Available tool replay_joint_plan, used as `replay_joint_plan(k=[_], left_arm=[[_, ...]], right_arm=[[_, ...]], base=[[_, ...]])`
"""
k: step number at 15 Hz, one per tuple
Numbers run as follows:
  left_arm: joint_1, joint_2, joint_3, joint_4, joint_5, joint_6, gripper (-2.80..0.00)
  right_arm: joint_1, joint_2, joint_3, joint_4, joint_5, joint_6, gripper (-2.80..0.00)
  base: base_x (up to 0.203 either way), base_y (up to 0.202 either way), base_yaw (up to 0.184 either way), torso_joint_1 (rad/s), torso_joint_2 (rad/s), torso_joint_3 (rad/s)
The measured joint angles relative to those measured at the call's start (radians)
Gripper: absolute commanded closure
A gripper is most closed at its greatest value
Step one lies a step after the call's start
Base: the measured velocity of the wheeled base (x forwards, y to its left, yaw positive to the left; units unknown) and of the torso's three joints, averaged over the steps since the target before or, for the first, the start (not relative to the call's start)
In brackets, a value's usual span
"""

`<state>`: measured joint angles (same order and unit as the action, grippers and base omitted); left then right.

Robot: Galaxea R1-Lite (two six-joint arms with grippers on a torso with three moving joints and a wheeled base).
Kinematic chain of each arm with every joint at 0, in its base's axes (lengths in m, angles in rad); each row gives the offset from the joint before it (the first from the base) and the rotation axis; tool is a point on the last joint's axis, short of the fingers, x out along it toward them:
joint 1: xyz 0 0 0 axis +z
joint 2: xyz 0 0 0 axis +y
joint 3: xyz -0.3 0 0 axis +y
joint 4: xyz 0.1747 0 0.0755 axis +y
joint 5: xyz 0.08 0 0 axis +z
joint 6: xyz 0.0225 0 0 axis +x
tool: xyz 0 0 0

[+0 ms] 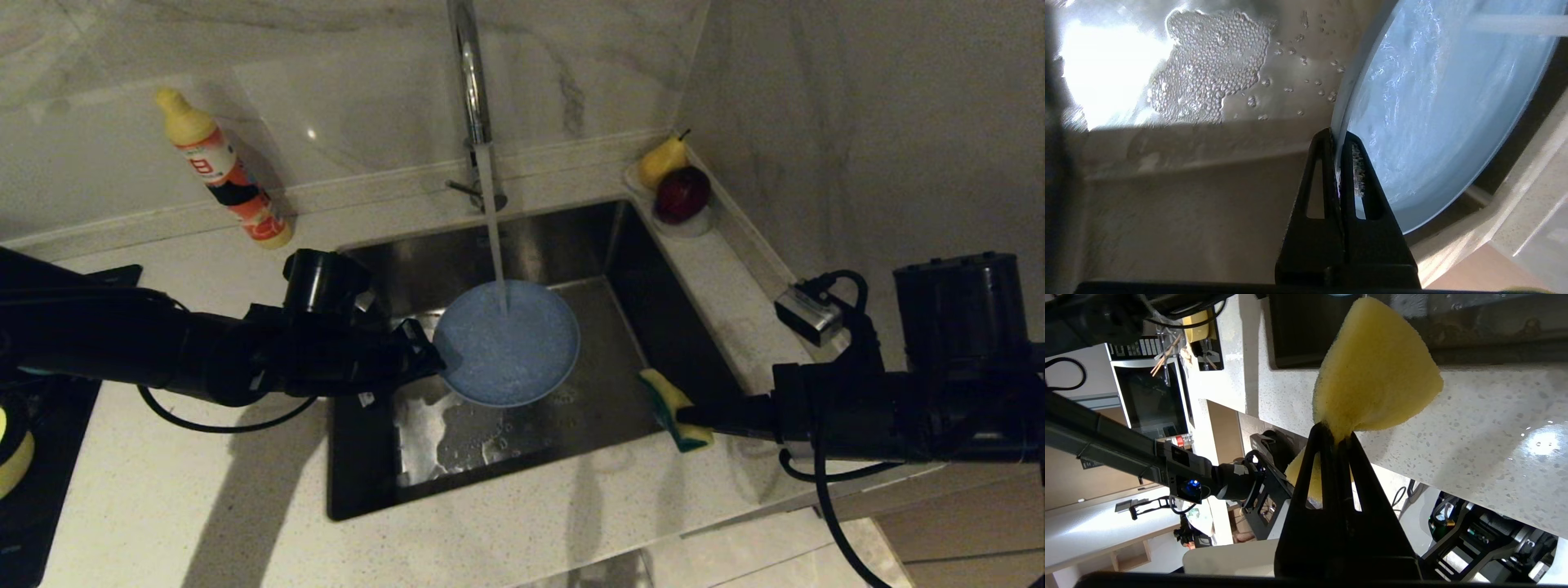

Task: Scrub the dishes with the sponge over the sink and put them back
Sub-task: Wash the plate

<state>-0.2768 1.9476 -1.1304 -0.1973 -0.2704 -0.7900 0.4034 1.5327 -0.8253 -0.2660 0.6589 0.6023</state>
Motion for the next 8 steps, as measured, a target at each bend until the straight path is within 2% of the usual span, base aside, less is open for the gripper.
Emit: replay_joint_plan(k=[5,8], left_arm=[[-0.008,0.02,0.011,-0.005,-0.001,0.012,0.0],[-0.006,-0.023,0.033,-0.004,0.028,0.037,0.0]], right_arm=[[0.0,-0.005,-0.004,0.001,0.003,0.0,0.0],[0.001,-0.001,-0.004,0.001,0.006,0.0,0.0]], base=[[0.0,0.0,0.0,0.0,0.0,0.0],[0.0,0.0,0.0,0.0,0.0,0.0]])
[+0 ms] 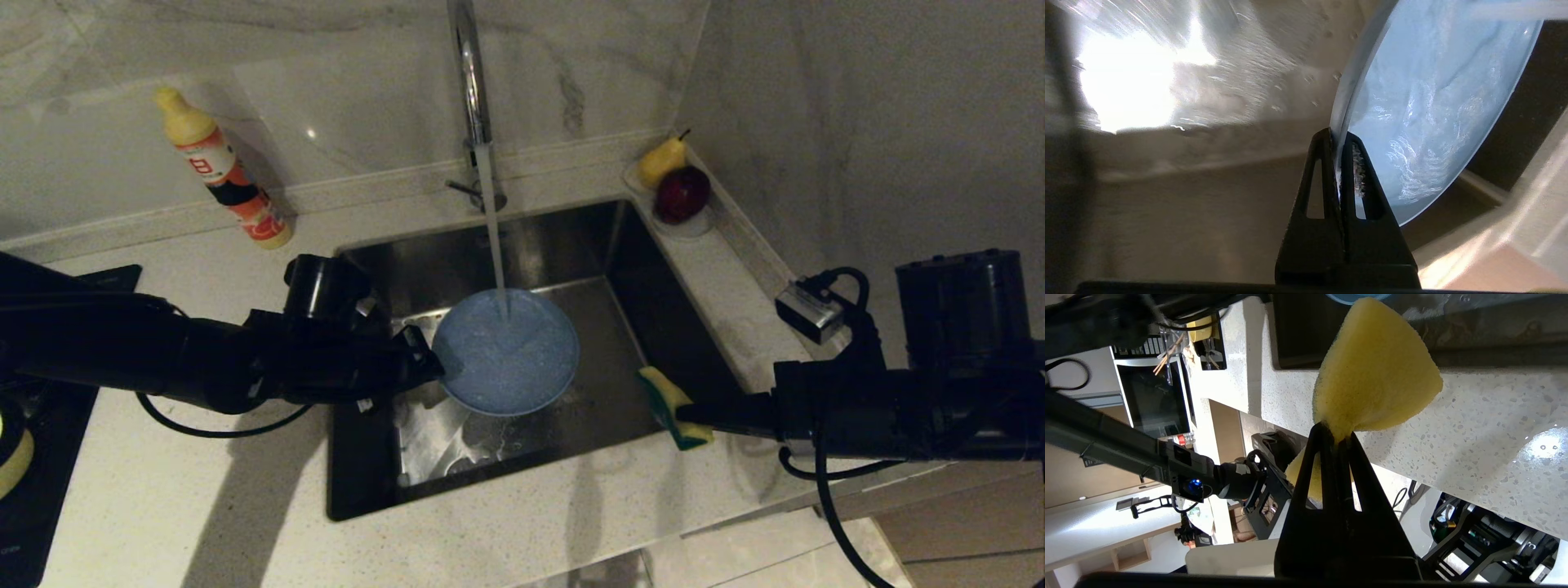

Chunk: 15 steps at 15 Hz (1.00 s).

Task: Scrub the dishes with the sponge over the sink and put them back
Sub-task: Wash the plate

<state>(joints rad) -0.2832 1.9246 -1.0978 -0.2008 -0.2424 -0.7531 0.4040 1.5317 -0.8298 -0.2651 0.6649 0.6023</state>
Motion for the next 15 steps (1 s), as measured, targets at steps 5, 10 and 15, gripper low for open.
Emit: replay_joint_plan(k=[5,10,15], left_arm=[[0.007,-0.171,0.065,-0.003,0.318,0.236,0.0],[0.043,-0.262,0.191,-0.251,0.542,0.517,0.0],[0.071,-0.272,0.407,-0.792,0.565,0.786,0.0]], right_arm=[[-0.001,0.023,0.007,0.0,-0.003,0.0,0.0],[-0.001,0.02,0.015,0.0,-0.004,-0.001,0.0],[-0.001,0.01,0.014,0.0,-0.007,0.002,0.0]], base=[[0.0,0.0,0.0,0.0,0.0,0.0],[0.0,0.0,0.0,0.0,0.0,0.0],[0.0,0.0,0.0,0.0,0.0,0.0]])
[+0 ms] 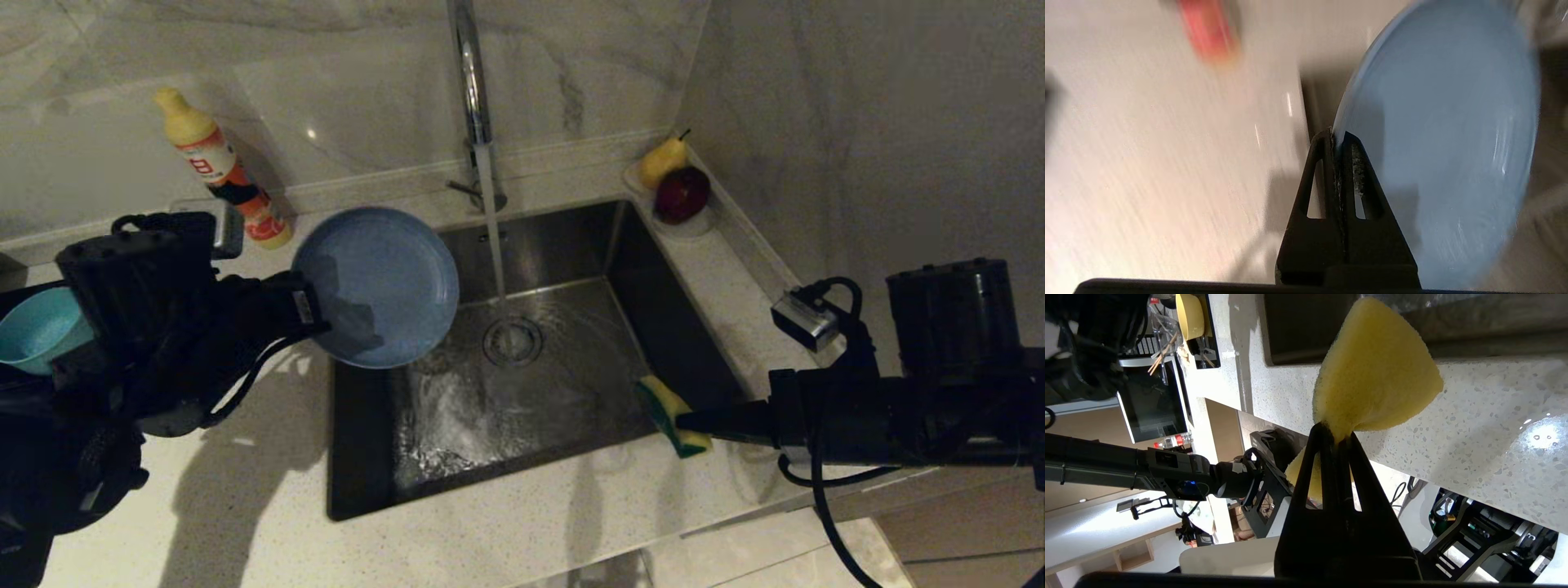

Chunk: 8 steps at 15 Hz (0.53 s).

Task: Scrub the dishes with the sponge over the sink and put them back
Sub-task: Wash the plate

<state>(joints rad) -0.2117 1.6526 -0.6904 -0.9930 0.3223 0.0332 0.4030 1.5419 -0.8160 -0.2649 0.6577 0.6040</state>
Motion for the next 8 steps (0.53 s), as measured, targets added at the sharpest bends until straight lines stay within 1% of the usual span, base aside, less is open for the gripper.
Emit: replay_joint_plan(k=[2,3,5,8], left_arm=[[0.002,-0.006,0.035,-0.186,-0.002,0.06,0.0],[0.003,-0.012,0.042,-0.232,-0.004,0.068,0.0],[0.003,-0.026,0.055,-0.235,-0.017,0.063,0.0],[0.004,-0.04,0.06,-0.209,-0.019,0.043,0.0]], right_arm=[[0.0,-0.003,-0.003,0.001,0.0,-0.001,0.0],[0.0,-0.004,-0.004,0.001,0.0,-0.001,0.0],[0.0,-0.005,-0.003,0.001,0.0,-0.001,0.0],[-0.001,-0.014,-0.002,0.005,0.001,0.001,0.0]], base=[[0.0,0.0,0.0,0.0,0.0,0.0],[0.0,0.0,0.0,0.0,0.0,0.0],[0.0,0.0,0.0,0.0,0.0,0.0],[0.0,0.0,0.0,0.0,0.0,0.0]])
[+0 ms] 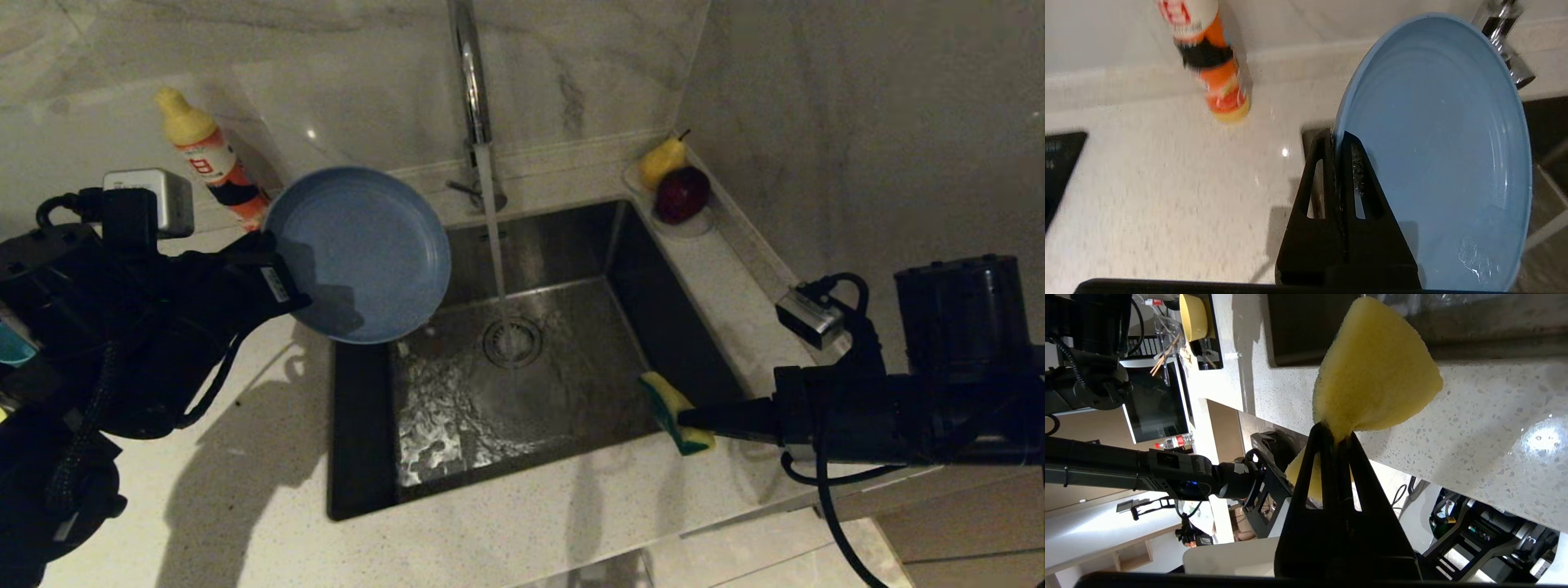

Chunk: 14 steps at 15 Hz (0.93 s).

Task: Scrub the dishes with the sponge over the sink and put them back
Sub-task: Wash the plate, then wipe the plate

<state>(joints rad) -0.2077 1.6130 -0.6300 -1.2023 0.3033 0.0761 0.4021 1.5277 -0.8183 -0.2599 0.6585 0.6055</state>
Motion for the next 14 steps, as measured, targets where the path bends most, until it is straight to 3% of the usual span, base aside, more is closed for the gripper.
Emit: replay_joint_plan(k=[3,6,8,11,13,14], left_arm=[[0.001,-0.051,-0.007,0.178,-0.003,-0.063,0.0],[0.0,-0.159,-0.082,0.553,-0.053,-0.176,0.0],[0.0,-0.248,-0.168,0.869,-0.139,-0.267,0.0],[0.0,-0.377,-0.239,1.293,-0.341,-0.372,0.0],[-0.002,-0.428,-0.209,1.453,-0.403,-0.404,0.0],[-0.005,-0.454,-0.182,1.471,-0.433,-0.42,0.0]], right_arm=[[0.0,-0.029,-0.003,0.011,0.001,0.004,0.0],[0.001,-0.072,-0.017,0.048,0.003,0.008,0.0],[0.001,-0.098,-0.036,0.09,0.004,0.011,0.0],[0.001,-0.13,-0.069,0.14,0.005,0.032,0.0],[0.011,-0.142,-0.102,0.172,0.006,0.05,0.0],[0.02,-0.147,-0.116,0.188,0.006,0.052,0.0]], base=[[0.0,0.0,0.0,0.0,0.0,0.0],[0.0,0.0,0.0,0.0,0.0,0.0],[0.0,0.0,0.0,0.0,0.0,0.0],[0.0,0.0,0.0,0.0,0.0,0.0],[0.0,0.0,0.0,0.0,0.0,0.0],[0.0,0.0,0.0,0.0,0.0,0.0]])
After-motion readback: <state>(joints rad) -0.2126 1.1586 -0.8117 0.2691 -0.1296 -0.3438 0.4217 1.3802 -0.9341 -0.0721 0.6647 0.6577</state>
